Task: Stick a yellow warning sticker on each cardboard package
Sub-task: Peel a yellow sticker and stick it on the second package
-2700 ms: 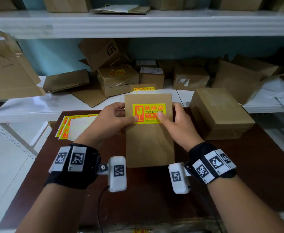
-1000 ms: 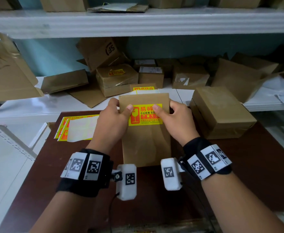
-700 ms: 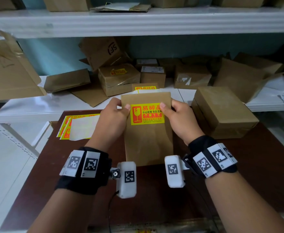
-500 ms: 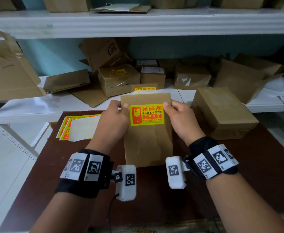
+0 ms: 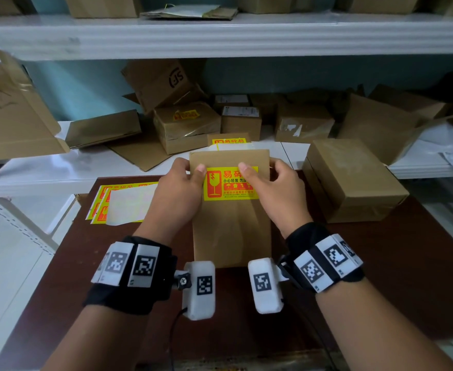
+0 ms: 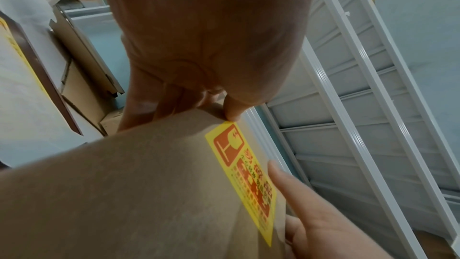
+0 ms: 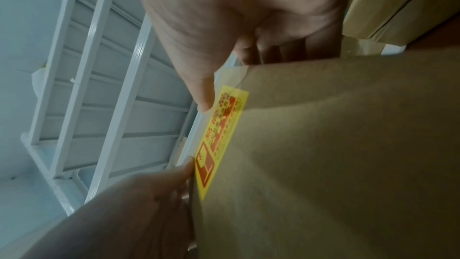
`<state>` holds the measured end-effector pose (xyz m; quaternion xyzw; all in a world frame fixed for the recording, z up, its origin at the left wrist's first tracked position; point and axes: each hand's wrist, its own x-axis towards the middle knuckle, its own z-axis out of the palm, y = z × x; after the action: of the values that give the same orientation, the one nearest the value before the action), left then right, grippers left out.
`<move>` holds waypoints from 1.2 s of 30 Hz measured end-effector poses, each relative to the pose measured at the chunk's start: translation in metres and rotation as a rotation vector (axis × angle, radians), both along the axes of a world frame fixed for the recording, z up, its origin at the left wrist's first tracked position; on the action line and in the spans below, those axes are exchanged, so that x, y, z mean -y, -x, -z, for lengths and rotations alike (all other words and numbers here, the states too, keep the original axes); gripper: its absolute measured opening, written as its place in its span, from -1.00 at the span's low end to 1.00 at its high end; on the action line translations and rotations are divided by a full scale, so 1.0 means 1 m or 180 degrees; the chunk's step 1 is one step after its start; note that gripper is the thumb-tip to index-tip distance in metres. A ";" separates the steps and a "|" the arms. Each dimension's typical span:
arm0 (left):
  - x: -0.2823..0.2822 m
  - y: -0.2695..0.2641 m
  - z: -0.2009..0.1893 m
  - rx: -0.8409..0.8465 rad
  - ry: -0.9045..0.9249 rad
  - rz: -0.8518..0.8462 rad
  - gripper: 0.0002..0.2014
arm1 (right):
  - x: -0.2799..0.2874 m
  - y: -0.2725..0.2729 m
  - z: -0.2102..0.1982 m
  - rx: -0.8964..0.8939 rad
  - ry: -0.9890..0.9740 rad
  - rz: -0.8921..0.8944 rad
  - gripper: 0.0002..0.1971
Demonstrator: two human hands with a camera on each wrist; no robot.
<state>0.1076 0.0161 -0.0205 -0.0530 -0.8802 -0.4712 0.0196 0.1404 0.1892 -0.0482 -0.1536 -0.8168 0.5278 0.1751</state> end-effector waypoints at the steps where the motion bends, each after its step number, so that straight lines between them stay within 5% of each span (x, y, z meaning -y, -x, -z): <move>1: -0.001 -0.001 0.000 0.0018 0.0000 0.0004 -0.61 | 0.003 -0.002 -0.002 0.0060 -0.0099 -0.0002 -0.29; 5: -0.005 -0.003 0.002 -0.0032 -0.0001 0.0067 -0.63 | 0.017 -0.009 -0.005 0.0217 -0.0668 0.0192 0.14; 7: -0.005 -0.003 0.003 -0.0073 0.0003 0.0077 -0.65 | 0.020 -0.011 -0.005 0.0171 -0.0787 0.0277 0.20; 15: -0.001 -0.001 0.005 -0.0086 -0.0113 0.0062 -0.70 | 0.010 -0.004 0.002 0.0097 -0.0591 0.0023 -0.28; 23: 0.005 0.000 0.005 0.0117 -0.0317 0.0038 -0.76 | -0.002 0.006 0.011 -0.0030 -0.0292 -0.0113 -0.41; 27: 0.005 0.001 0.003 0.0210 -0.0531 0.0055 -0.82 | -0.009 0.002 0.004 -0.0214 0.0100 -0.0371 -0.71; 33: 0.003 -0.004 -0.002 0.0212 -0.0840 0.0181 -0.71 | -0.009 -0.007 -0.019 -0.0321 0.0405 -0.0372 -0.77; 36: -0.005 -0.010 -0.002 0.0255 -0.1155 0.0308 -0.67 | 0.000 -0.011 -0.025 -0.0243 0.0205 -0.0102 -0.35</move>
<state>0.1177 0.0214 -0.0183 -0.0720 -0.7773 -0.6243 -0.0289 0.1510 0.1895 -0.0233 -0.1259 -0.7945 0.5619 0.1927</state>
